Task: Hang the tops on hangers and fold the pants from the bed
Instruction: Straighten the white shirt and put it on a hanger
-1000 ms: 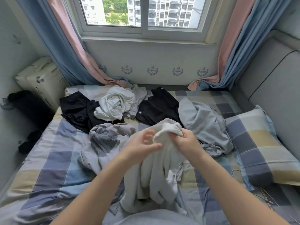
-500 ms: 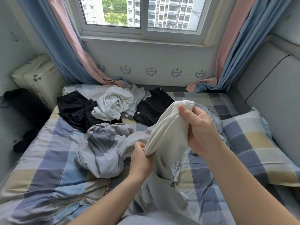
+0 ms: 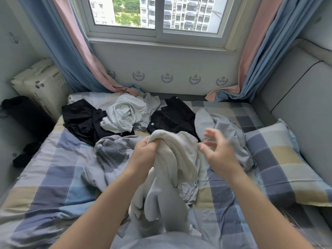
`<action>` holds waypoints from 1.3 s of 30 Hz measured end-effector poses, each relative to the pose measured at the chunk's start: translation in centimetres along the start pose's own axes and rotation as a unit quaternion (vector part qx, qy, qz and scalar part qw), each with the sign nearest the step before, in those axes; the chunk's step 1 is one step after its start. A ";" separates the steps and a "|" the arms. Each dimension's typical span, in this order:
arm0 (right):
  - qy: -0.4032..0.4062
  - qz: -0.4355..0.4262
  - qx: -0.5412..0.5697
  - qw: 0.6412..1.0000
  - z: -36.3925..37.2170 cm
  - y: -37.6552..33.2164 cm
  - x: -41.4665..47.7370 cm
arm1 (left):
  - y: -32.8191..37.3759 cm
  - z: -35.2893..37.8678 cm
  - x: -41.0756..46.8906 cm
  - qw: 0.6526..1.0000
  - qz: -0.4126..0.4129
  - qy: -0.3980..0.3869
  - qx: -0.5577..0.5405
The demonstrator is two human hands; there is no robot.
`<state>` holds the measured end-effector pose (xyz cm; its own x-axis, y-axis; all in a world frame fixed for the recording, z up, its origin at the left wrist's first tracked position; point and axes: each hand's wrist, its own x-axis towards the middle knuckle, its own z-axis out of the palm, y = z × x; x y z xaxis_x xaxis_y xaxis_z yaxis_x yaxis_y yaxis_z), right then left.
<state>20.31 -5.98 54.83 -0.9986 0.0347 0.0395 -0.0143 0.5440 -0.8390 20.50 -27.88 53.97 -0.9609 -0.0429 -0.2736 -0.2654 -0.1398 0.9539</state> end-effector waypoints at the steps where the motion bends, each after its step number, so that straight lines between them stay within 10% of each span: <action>1: -0.047 -0.025 0.022 0.998 1.0 0.0 -1.0 | 0.6 0.0 -0.1 1.000 -0.007 -0.003 -0.018; 5: -0.210 -0.036 0.075 0.974 5.4 -0.1 -3.9 | 2.3 0.5 -0.6 0.997 -0.013 0.005 -0.072; 13: -0.113 0.062 -0.041 0.991 9.3 3.4 -2.5 | 2.8 1.5 -1.4 0.986 -0.028 0.043 -0.158; 24: -0.201 0.156 -0.243 0.936 6.9 10.3 -1.4 | 3.9 -1.3 0.1 0.961 -0.019 0.111 -0.253; 32: -0.038 0.164 0.102 0.981 4.0 7.1 0.3 | 1.7 -0.6 1.3 0.999 -0.043 -0.015 -0.009; 39: -0.029 0.165 0.208 0.964 4.2 0.7 -0.1 | -4.1 2.5 -1.2 0.965 -0.045 -0.204 0.158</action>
<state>20.20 -9.12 51.91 -0.9533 0.0947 -0.2869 0.2975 0.1279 -0.9461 22.50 -24.76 50.66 -0.8669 0.3569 -0.3479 -0.2990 0.1860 0.9359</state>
